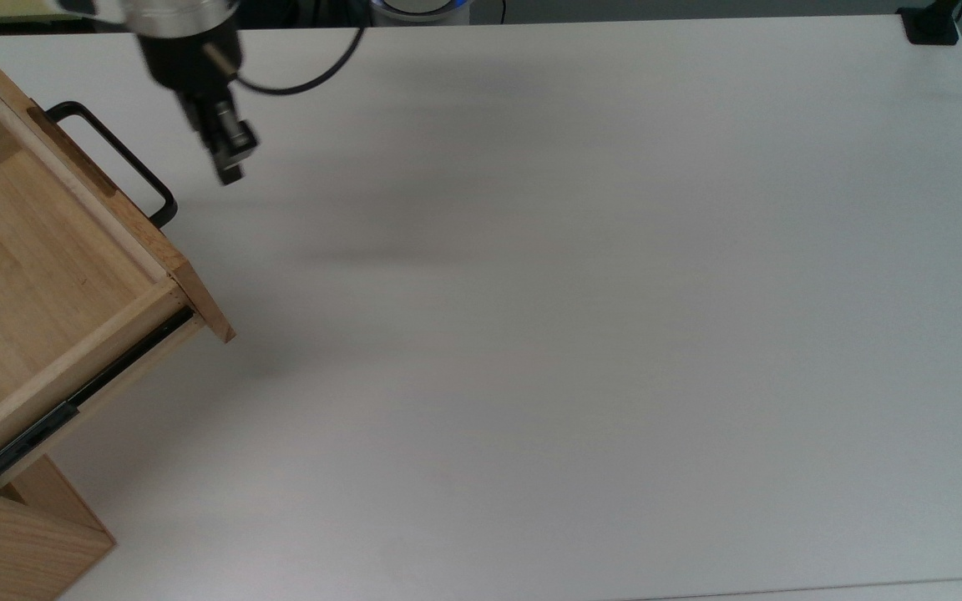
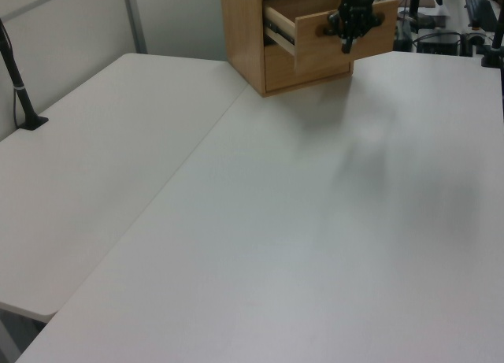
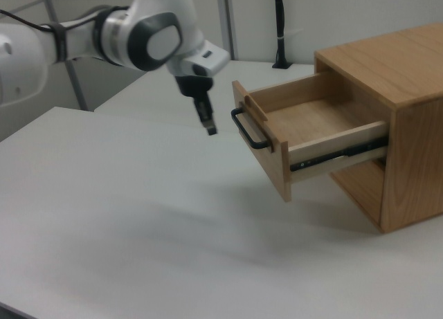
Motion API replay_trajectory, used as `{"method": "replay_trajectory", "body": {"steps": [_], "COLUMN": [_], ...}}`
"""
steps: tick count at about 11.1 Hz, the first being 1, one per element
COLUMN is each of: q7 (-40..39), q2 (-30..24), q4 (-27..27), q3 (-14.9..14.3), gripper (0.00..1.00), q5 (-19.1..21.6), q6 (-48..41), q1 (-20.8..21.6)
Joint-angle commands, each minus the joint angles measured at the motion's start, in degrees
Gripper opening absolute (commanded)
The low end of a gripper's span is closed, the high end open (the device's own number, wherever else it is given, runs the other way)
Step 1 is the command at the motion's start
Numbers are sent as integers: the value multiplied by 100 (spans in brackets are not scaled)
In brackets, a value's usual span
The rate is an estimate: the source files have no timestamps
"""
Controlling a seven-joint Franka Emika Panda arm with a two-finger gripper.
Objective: Close the drawer by sliding it
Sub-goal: 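Push the drawer front with the gripper into the wooden cabinet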
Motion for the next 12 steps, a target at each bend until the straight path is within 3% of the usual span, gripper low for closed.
{"method": "replay_trajectory", "body": {"steps": [1, 4, 8, 12], "q7": [154, 163, 145, 128], "q2": [540, 778, 1419, 1929], "q4": [444, 513, 1067, 1077], "q3": [-350, -605, -632, -641], "gripper": [0, 0, 0, 0], "q5": [-184, -229, -448, -878], "q6": [710, 1695, 3241, 4885], "q1": [-54, -116, -546, -705]}}
